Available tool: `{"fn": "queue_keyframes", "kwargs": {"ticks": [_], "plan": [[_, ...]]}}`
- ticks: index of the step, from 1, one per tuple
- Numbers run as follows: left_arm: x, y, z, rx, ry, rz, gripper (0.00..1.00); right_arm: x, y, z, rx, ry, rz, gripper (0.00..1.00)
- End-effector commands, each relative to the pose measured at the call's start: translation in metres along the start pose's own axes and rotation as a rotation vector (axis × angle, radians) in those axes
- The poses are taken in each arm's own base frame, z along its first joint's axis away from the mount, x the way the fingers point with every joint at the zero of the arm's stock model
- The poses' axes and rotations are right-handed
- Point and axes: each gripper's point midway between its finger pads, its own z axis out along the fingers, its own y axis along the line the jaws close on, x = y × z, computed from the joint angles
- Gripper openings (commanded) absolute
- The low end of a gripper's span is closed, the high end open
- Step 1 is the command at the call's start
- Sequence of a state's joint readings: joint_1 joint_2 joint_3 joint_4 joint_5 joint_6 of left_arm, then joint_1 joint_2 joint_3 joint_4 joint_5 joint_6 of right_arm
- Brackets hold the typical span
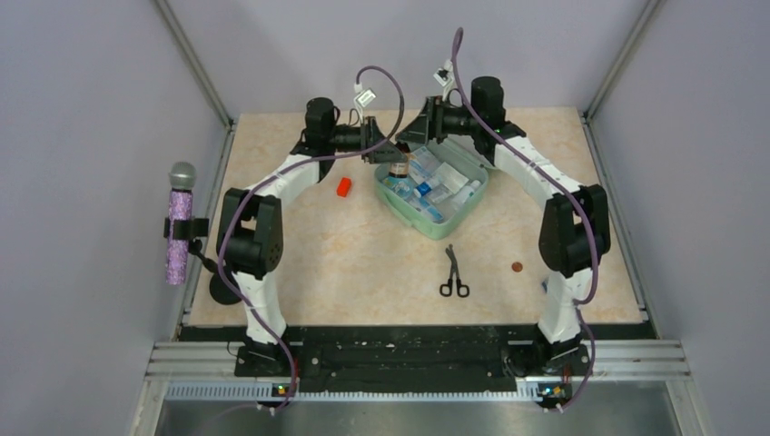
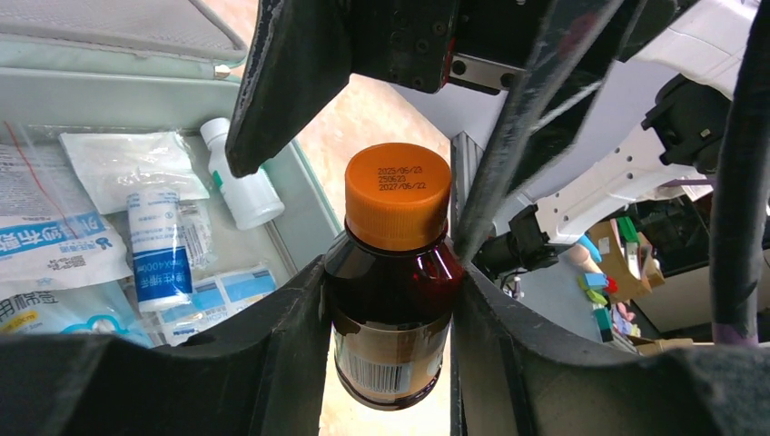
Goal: Organize the medicine kit
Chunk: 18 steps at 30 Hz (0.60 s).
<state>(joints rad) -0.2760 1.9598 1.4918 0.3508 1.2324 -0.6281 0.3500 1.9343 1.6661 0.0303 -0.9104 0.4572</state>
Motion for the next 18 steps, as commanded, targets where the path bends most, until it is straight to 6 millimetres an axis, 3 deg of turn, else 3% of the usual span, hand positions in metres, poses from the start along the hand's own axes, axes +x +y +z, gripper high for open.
{"fn": "queue_keyframes", "kwargs": {"ticks": [1,8,11,13,18], "plan": [[-0.015,-0.015,0.003,0.044,0.000,0.082,0.38,-0.019,0.020,0.008,-0.070,-0.030,-0.055,0.63],[-0.016,-0.005,0.004,0.020,-0.006,0.065,0.39,-0.010,0.028,0.008,-0.111,-0.001,-0.065,0.37],[-0.016,-0.001,0.005,0.015,-0.004,0.054,0.43,-0.008,0.028,0.007,-0.118,0.006,-0.074,0.11],[-0.017,0.001,0.006,0.003,-0.009,0.050,0.49,-0.009,0.030,0.006,-0.119,0.004,-0.081,0.00],[-0.011,0.010,0.006,-0.018,0.010,0.022,0.64,-0.023,0.030,-0.002,-0.098,-0.029,-0.106,0.00]]}}
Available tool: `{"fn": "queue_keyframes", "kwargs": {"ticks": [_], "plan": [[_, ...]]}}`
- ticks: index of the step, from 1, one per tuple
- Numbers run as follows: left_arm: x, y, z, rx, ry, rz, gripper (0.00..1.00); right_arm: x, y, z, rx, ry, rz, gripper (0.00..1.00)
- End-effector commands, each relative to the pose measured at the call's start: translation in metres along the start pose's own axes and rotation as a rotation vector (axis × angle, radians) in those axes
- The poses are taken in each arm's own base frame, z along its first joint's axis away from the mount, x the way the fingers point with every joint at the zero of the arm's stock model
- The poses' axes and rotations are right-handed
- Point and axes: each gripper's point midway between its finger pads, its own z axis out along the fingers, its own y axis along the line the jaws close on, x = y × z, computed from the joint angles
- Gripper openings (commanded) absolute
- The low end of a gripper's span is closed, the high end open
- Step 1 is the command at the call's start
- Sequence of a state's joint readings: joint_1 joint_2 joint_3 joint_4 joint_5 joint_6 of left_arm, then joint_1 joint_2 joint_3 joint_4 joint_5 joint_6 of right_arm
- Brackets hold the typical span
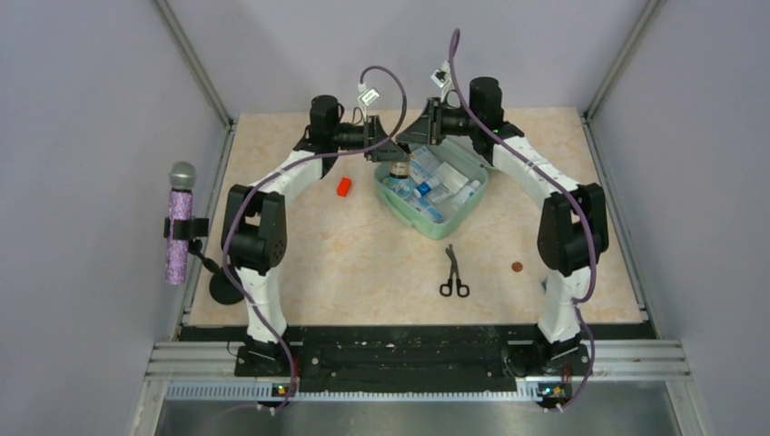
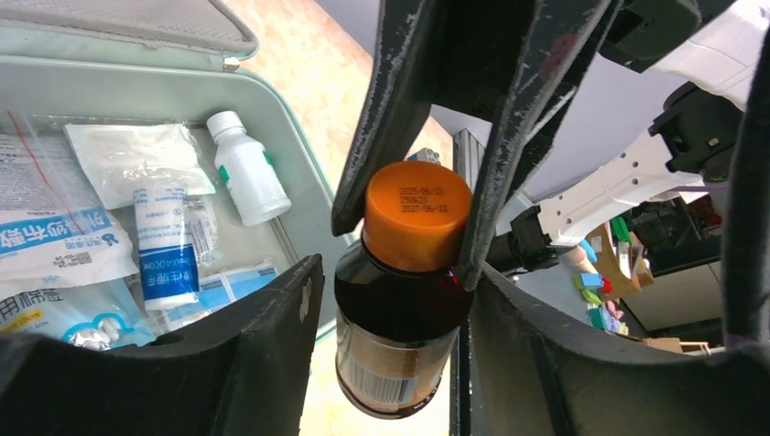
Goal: Organize the medicine kit
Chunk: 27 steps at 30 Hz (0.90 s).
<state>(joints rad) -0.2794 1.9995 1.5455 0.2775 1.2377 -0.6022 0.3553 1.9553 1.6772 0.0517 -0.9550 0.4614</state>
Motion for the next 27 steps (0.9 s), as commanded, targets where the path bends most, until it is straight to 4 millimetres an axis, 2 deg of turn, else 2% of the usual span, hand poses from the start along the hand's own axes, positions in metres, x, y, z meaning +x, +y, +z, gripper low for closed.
{"fn": "queue_keyframes", "kwargs": {"ticks": [1,6,10,15,17,21,22,25,27], "plan": [[-0.011,0.001,0.002,-0.011,-0.010,0.050,0.66,-0.029,0.025,-0.007,-0.046,-0.048,-0.103,0.00],[-0.009,-0.004,0.004,0.051,-0.003,0.055,0.66,-0.037,0.021,-0.016,-0.034,-0.064,-0.093,0.00],[-0.006,-0.001,0.006,0.062,0.004,0.050,0.65,-0.040,0.019,-0.022,-0.026,-0.073,-0.089,0.00],[-0.001,0.007,0.012,0.043,0.010,0.055,0.69,-0.044,0.025,-0.025,-0.051,-0.086,-0.075,0.00],[-0.001,0.008,0.014,0.046,0.012,0.057,0.67,-0.043,0.024,-0.024,-0.046,-0.084,-0.068,0.00],[-0.002,0.009,0.016,0.050,0.010,0.061,0.52,-0.035,0.018,-0.024,-0.024,-0.074,-0.047,0.00],[-0.003,0.008,0.016,0.051,0.008,0.062,0.49,-0.033,0.015,-0.024,-0.012,-0.072,-0.039,0.05],[-0.004,0.007,0.015,0.041,0.001,0.069,0.43,-0.028,0.006,-0.027,0.032,-0.069,-0.019,0.38],[-0.003,0.009,0.014,0.013,0.000,0.071,0.41,-0.034,0.002,-0.038,0.075,-0.085,-0.016,0.56]]}}
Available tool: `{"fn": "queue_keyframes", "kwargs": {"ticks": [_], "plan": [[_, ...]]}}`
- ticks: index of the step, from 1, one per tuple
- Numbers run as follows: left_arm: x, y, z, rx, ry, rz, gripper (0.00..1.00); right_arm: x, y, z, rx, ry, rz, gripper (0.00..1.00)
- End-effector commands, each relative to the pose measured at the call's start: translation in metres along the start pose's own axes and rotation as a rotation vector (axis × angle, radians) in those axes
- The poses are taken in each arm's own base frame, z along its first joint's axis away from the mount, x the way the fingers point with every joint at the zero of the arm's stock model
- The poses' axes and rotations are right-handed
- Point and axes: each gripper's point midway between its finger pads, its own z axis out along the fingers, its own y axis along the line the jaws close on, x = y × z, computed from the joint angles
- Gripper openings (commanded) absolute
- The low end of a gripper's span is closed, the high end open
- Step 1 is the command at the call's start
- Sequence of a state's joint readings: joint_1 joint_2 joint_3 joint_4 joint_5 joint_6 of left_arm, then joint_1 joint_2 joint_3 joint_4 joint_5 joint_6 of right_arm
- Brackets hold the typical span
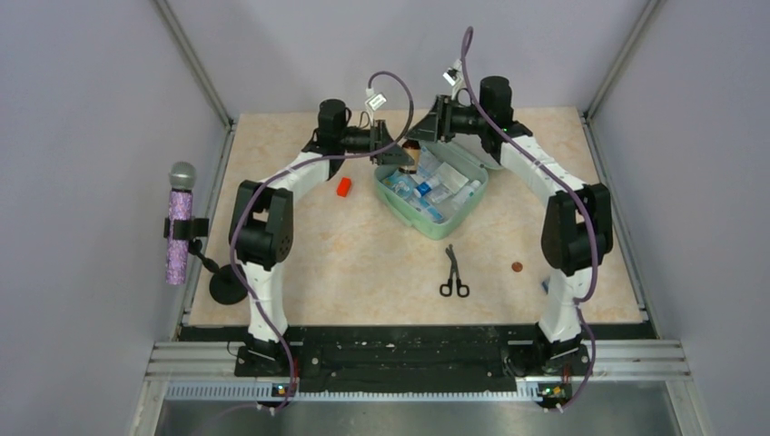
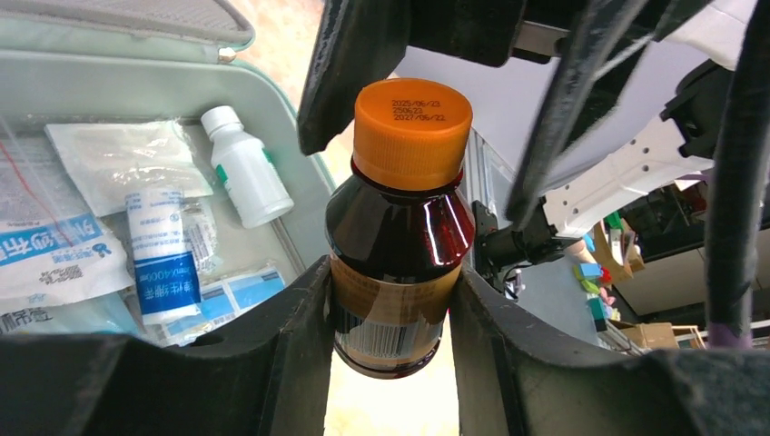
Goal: Organize the medicine kit
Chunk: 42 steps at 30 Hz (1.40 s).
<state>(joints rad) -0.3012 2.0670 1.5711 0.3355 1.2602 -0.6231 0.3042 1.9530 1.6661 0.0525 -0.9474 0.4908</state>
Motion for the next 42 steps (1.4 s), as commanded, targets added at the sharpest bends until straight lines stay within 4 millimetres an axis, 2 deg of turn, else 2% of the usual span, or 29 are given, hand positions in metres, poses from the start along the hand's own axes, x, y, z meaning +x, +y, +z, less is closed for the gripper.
{"fn": "queue_keyframes", "kwargs": {"ticks": [1,3,5,8,11,15,17,21,29,37,42], "plan": [[-0.012,0.000,-0.001,-0.048,-0.023,0.096,0.40,-0.030,0.014,-0.030,0.068,-0.074,-0.055,0.61],[-0.005,0.007,-0.001,-0.095,-0.009,0.100,0.39,-0.037,0.001,-0.056,0.157,-0.106,-0.030,0.74],[0.008,0.014,0.002,-0.151,0.025,0.084,0.37,-0.038,-0.012,-0.088,0.244,-0.126,-0.009,0.80],[0.031,0.023,0.012,-0.238,0.118,0.108,0.37,-0.029,-0.036,-0.140,0.387,-0.157,0.043,0.82],[0.055,0.030,0.027,-0.283,0.175,0.097,0.37,-0.010,-0.060,-0.191,0.543,-0.178,0.087,0.82],[0.077,0.034,0.049,-0.292,0.219,0.082,0.37,0.012,-0.065,-0.227,0.645,-0.196,0.122,0.82],[0.082,0.040,0.057,-0.302,0.225,0.065,0.37,0.018,-0.061,-0.234,0.658,-0.202,0.127,0.82],[0.090,0.054,0.069,-0.332,0.240,0.053,0.37,0.027,-0.050,-0.237,0.650,-0.198,0.114,0.82],[0.110,0.079,0.080,-0.374,0.288,0.040,0.39,0.037,-0.045,-0.239,0.642,-0.200,0.130,0.81],[0.124,0.080,0.083,-0.367,0.316,0.032,0.40,0.031,-0.045,-0.240,0.639,-0.205,0.124,0.81],[0.130,0.074,0.085,-0.324,0.325,0.016,0.43,0.034,-0.051,-0.239,0.643,-0.200,0.137,0.81]]}}
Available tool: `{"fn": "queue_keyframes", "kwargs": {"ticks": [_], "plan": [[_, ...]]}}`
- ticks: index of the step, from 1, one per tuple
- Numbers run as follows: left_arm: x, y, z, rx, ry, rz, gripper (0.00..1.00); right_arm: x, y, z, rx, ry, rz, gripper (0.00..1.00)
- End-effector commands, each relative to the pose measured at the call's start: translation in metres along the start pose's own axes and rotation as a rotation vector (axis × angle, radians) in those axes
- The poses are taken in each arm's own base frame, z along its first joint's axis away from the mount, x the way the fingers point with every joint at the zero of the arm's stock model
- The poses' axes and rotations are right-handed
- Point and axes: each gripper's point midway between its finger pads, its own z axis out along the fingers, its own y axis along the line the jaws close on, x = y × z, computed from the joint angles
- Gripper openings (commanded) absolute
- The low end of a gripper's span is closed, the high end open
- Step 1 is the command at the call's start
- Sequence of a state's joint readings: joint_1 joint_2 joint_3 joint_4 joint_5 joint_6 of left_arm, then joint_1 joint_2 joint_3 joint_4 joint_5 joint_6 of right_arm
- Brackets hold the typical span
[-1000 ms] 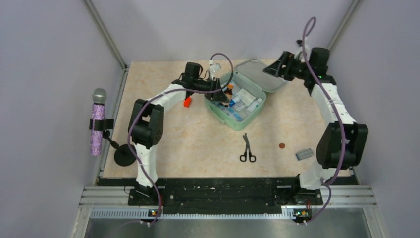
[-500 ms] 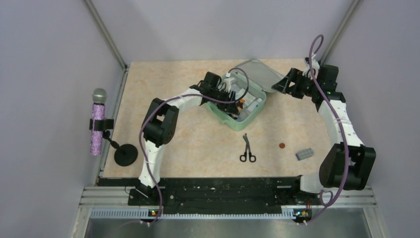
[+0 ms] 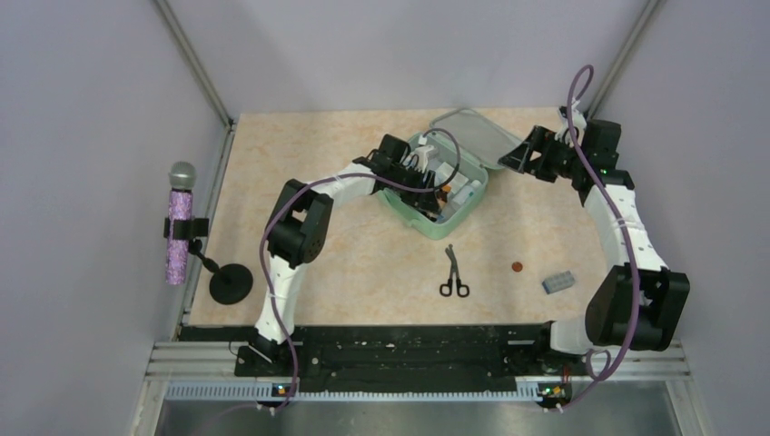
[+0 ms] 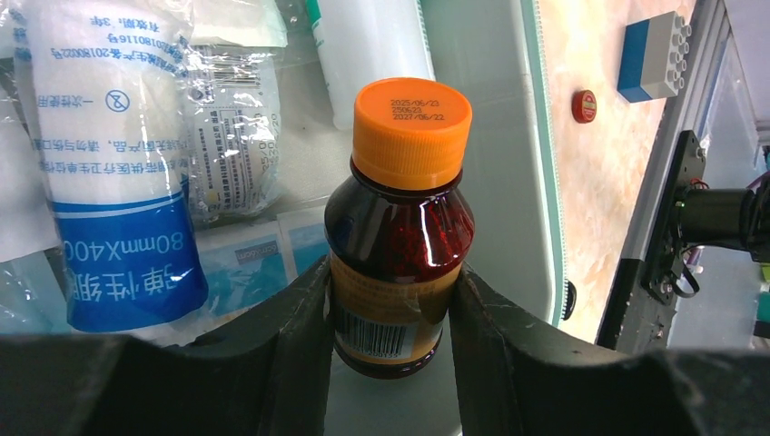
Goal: Organize the medicine kit
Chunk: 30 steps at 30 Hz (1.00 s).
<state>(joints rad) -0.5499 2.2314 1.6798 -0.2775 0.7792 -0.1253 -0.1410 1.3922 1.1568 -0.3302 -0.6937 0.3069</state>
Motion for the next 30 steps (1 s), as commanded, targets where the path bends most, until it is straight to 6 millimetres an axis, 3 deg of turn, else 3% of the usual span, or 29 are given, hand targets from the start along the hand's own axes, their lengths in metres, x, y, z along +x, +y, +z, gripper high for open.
{"fn": "queue_keyframes", "kwargs": {"ticks": [1,9,17,20,27,30], "plan": [[-0.004,-0.014,0.001,0.068,-0.008,0.046,0.43,-0.013,0.002,-0.005,-0.006,-0.038,-0.029,0.81],[0.002,-0.024,0.003,0.118,0.009,0.055,0.44,-0.012,-0.002,0.000,-0.004,-0.026,-0.017,0.80],[-0.007,-0.029,-0.001,0.123,0.012,0.035,0.66,-0.008,-0.008,0.006,0.001,-0.007,-0.003,0.80],[-0.022,-0.024,-0.002,0.103,-0.018,0.036,0.69,-0.006,-0.010,0.008,0.002,0.000,0.005,0.80],[-0.081,-0.007,-0.006,0.043,-0.153,0.059,0.69,-0.002,-0.014,0.009,0.014,0.007,0.010,0.80],[-0.091,-0.003,0.003,0.059,-0.193,0.040,0.66,0.002,-0.017,0.011,0.016,0.017,0.030,0.80]]}}
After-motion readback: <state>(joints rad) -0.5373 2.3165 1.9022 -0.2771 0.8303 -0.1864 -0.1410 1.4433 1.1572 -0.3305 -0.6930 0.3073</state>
